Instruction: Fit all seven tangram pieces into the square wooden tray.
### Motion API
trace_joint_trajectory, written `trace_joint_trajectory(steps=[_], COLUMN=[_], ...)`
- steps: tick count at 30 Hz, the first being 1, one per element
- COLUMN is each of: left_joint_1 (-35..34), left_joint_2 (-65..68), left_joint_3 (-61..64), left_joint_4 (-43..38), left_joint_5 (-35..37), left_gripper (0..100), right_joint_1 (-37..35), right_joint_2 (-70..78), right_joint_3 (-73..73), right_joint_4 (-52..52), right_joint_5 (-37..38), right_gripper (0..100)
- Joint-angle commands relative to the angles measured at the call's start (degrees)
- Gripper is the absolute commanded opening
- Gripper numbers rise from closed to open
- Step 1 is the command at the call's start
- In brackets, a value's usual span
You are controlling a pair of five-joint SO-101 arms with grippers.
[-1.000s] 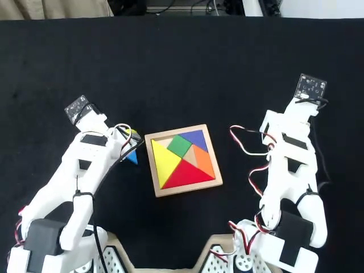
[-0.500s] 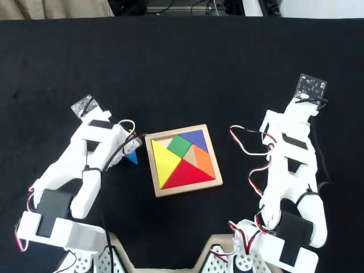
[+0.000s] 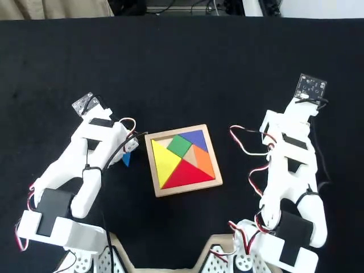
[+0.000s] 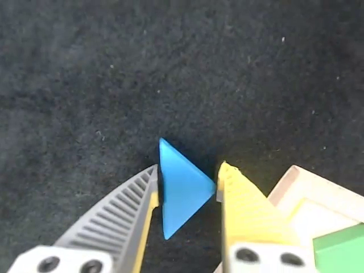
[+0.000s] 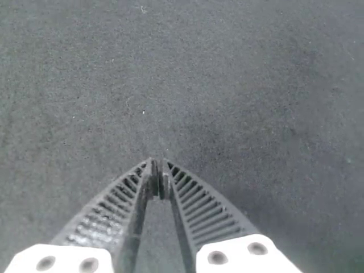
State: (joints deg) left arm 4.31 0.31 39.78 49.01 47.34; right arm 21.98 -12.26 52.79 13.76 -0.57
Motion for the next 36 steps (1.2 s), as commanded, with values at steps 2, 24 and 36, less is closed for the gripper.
trace_joint_trajectory(steps=[2, 24, 36], left_joint_1=[-0.92, 0.13, 17.45], left_joint_2=[-0.09, -0.18, 0.0], left_joint_3=[-3.74, -14.02, -19.74], left_joint_4=[0.79, 0.97, 0.97], left_joint_5=[-0.44, -77.98, -89.05], left_gripper=[16, 6, 11], right_joint_1=[-1.58, -1.49, 0.26], right_joint_2=[-2.42, -2.42, -2.51], right_joint_3=[-0.22, -0.4, -0.48], right_joint_4=[-0.97, -1.05, -1.32], right_joint_5=[0.09, 0.09, -0.35], right_gripper=[1.1, 1.1, 1.1])
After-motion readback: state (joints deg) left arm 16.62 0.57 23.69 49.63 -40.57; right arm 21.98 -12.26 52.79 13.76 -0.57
